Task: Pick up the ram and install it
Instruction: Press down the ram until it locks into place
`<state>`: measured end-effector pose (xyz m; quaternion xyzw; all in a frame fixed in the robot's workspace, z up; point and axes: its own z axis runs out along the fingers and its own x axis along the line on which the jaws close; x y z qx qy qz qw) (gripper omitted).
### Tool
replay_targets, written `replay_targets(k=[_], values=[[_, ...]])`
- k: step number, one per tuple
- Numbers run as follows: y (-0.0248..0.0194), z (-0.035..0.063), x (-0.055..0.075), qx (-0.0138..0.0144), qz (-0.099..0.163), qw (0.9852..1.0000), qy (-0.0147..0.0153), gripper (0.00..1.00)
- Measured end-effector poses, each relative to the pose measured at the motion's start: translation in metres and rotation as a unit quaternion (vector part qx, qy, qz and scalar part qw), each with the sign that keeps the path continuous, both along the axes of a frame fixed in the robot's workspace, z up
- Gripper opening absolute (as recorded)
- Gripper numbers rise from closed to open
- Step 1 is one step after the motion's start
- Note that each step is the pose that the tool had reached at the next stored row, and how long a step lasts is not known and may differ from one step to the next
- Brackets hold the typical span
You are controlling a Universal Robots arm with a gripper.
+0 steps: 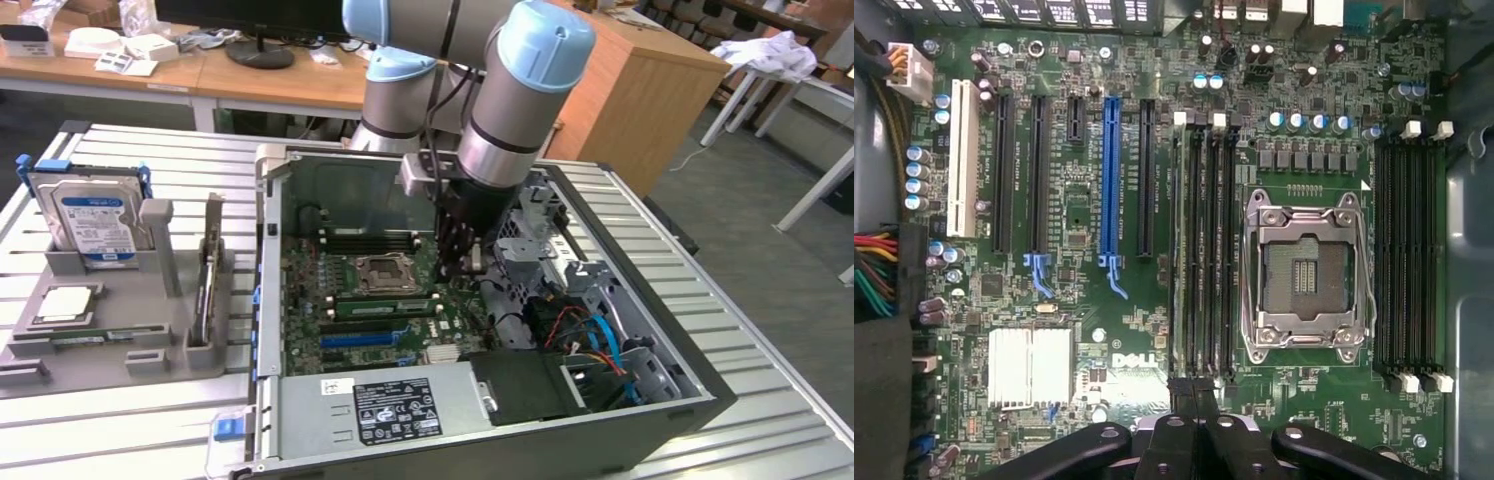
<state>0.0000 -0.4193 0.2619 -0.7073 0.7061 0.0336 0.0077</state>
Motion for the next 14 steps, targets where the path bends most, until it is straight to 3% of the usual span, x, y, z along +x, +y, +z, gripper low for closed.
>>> replay_targets(k=[14], values=[[0.0000, -0.0133, 0.000, 0.0001, 0.000, 1.0000, -0.0004, 0.11]])
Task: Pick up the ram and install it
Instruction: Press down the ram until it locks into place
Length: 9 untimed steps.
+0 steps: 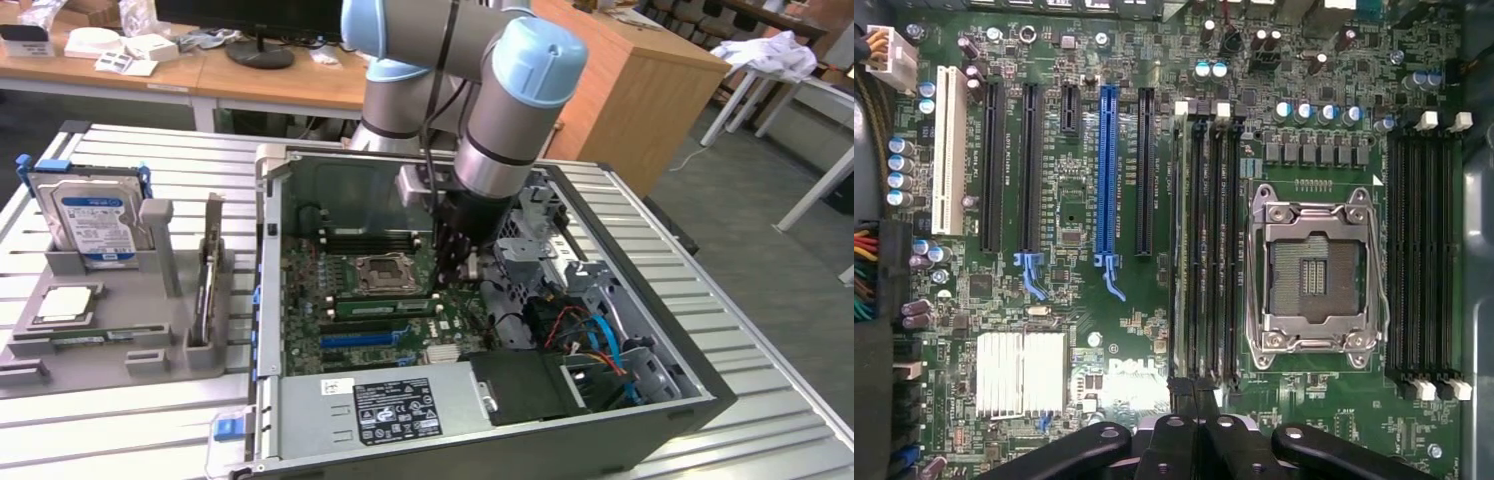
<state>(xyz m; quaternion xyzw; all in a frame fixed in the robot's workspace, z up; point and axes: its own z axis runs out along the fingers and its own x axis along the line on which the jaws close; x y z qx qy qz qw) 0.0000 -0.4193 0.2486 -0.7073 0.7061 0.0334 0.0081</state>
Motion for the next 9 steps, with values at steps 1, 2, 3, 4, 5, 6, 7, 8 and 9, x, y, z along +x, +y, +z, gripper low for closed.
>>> replay_targets(k=[1, 2, 3, 4, 5, 6, 7, 8, 9], values=[[0.0000, -0.0009, 0.0000, 0.0000, 0.000, 1.0000, 0.0000, 0.11], [0.0000, -0.0020, 0.0000, 0.0000, 0.000, 1.0000, 0.0000, 0.11], [0.0000, -0.0031, 0.0000, 0.0000, 0.000, 1.0000, 0.0000, 0.11], [0.0000, -0.0042, 0.0000, 0.0000, 0.000, 1.0000, 0.0000, 0.11], [0.0000, -0.0052, 0.0000, 0.0000, 0.000, 1.0000, 0.0000, 0.11], [0.0000, -0.0063, 0.0000, 0.0000, 0.000, 1.0000, 0.0000, 0.11], [0.0000, -0.0072, 0.0000, 0.0000, 0.000, 1.0000, 0.0000, 0.11], [0.0000, -0.0079, 0.0000, 0.0000, 0.000, 1.0000, 0.0000, 0.11], [0.0000, -0.0084, 0.0000, 0.0000, 0.000, 1.0000, 0.0000, 0.11]])
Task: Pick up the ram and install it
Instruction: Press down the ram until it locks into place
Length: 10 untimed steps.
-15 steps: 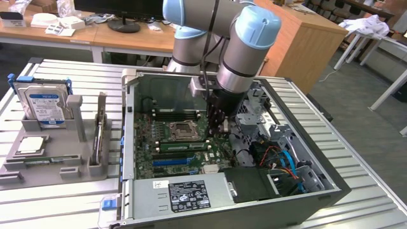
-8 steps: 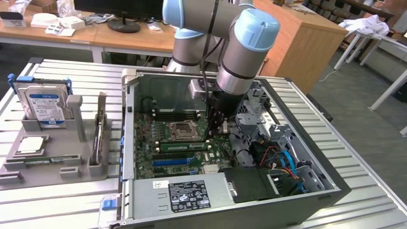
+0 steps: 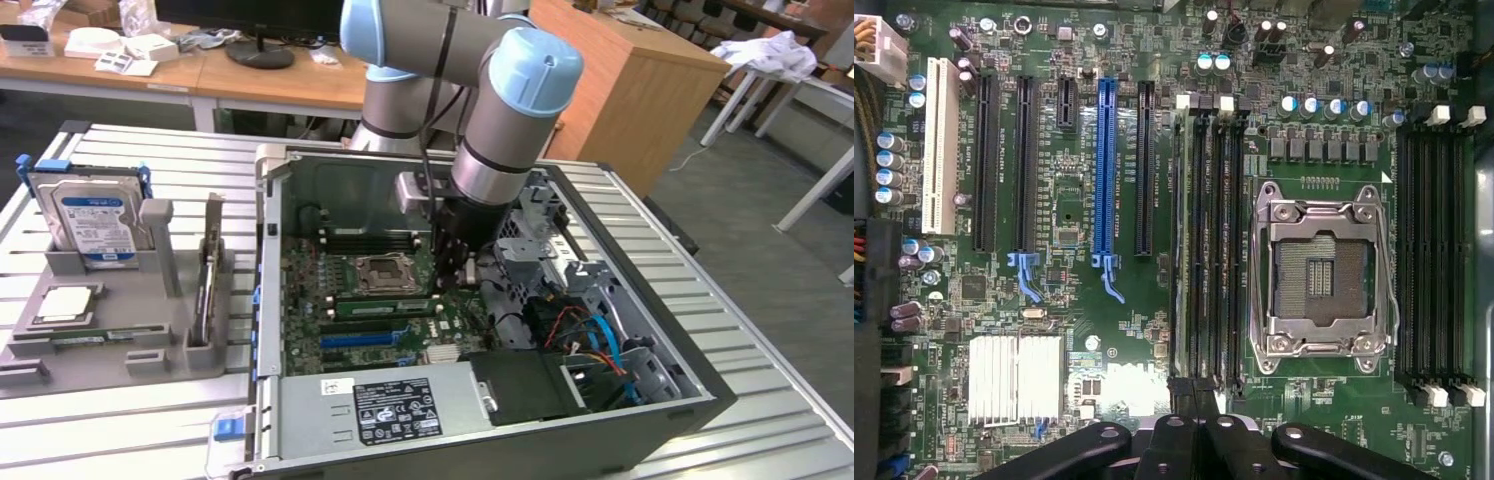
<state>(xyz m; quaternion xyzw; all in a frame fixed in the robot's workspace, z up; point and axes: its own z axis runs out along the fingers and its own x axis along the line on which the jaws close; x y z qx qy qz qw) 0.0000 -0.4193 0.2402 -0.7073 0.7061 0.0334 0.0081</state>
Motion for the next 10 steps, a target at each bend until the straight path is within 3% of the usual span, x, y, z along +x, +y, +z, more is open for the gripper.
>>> replay_targets(k=[10], values=[[0.0000, -0.0024, 0.0000, -0.0001, 0.000, 1.0000, 0.0000, 0.11]])
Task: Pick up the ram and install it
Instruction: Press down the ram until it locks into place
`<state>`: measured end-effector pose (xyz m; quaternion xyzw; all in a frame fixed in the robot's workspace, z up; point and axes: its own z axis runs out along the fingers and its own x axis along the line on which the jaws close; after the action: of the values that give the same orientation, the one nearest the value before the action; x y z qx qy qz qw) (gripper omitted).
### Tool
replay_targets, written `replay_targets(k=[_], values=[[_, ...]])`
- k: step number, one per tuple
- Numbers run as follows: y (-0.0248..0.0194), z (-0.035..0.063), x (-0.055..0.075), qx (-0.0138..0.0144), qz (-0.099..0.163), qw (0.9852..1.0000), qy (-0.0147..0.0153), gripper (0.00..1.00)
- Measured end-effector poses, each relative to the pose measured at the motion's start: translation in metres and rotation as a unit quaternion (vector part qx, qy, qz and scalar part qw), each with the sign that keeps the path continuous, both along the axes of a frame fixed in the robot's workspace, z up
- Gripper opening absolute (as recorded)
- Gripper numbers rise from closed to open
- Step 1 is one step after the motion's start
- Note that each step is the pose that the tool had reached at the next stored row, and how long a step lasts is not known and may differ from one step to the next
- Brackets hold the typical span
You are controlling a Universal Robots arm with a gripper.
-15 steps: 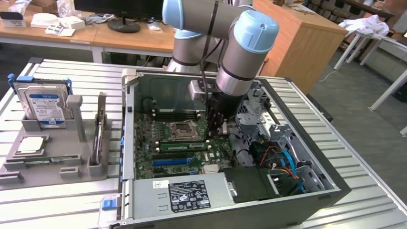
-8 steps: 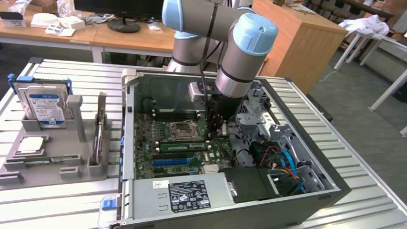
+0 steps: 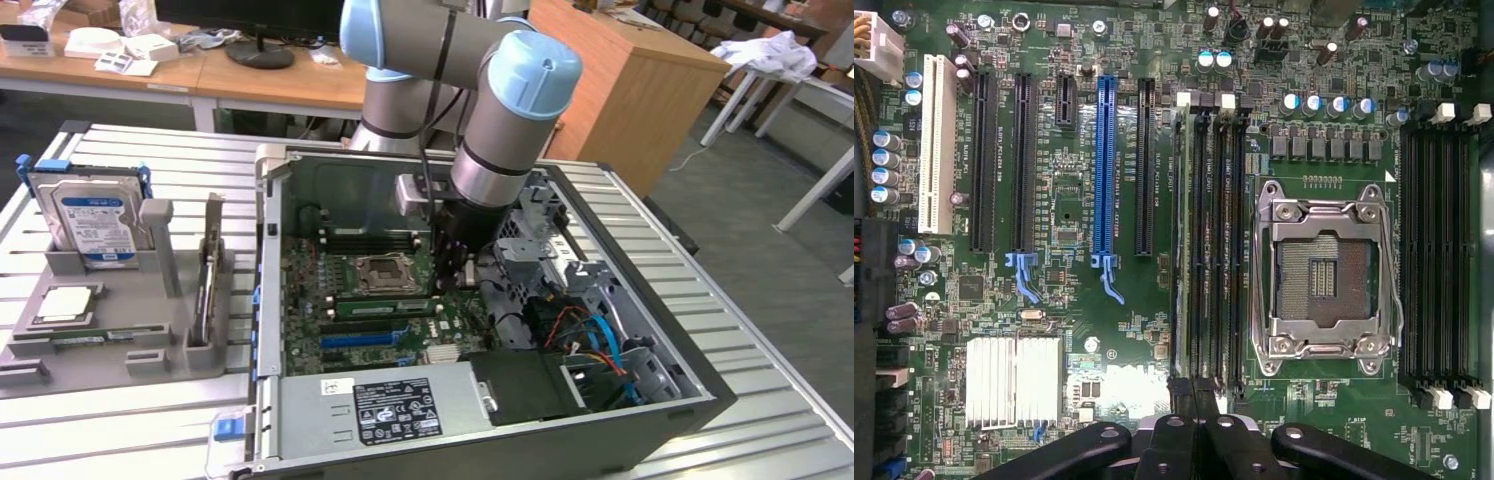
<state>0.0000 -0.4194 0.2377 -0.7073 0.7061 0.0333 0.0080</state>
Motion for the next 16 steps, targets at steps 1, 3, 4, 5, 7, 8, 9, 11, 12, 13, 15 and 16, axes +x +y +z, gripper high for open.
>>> replay_targets(k=[1, 3, 4, 5, 7, 8, 9, 11, 12, 13, 15, 16], values=[[0.0000, 0.0000, 0.0000, 0.0000, 0.000, 1.0000, 0.0000, 0.11], [0.0001, -0.0005, 0.0000, 0.0002, 0.000, 1.0000, -0.0001, 0.11], [0.0001, -0.0009, 0.0001, 0.0004, 0.000, 1.0000, -0.0001, 0.11], [0.0001, -0.0014, 0.0000, 0.0003, 0.000, 1.0000, -0.0001, 0.11], [0.0001, -0.0025, 0.0000, 0.0002, 0.000, 1.0000, -0.0001, 0.11], [0.0001, -0.0031, 0.0000, 0.0002, 0.000, 1.0000, -0.0001, 0.11], [0.0000, -0.0036, 0.0000, 0.0001, 0.000, 1.0000, 0.0000, 0.11], [0.0000, -0.0039, 0.0000, 0.0000, 0.000, 1.0000, 0.0000, 0.11], [0.0000, -0.0040, 0.0000, 0.0000, 0.000, 1.0000, 0.0000, 0.11], [0.0000, -0.0040, 0.0000, 0.0001, 0.000, 1.0000, 0.0000, 0.11], [0.0000, -0.0042, 0.0000, 0.0001, 0.000, 1.0000, 0.0000, 0.11], [0.0001, -0.0046, 0.0000, 0.0003, 0.000, 1.0000, -0.0001, 0.11]])
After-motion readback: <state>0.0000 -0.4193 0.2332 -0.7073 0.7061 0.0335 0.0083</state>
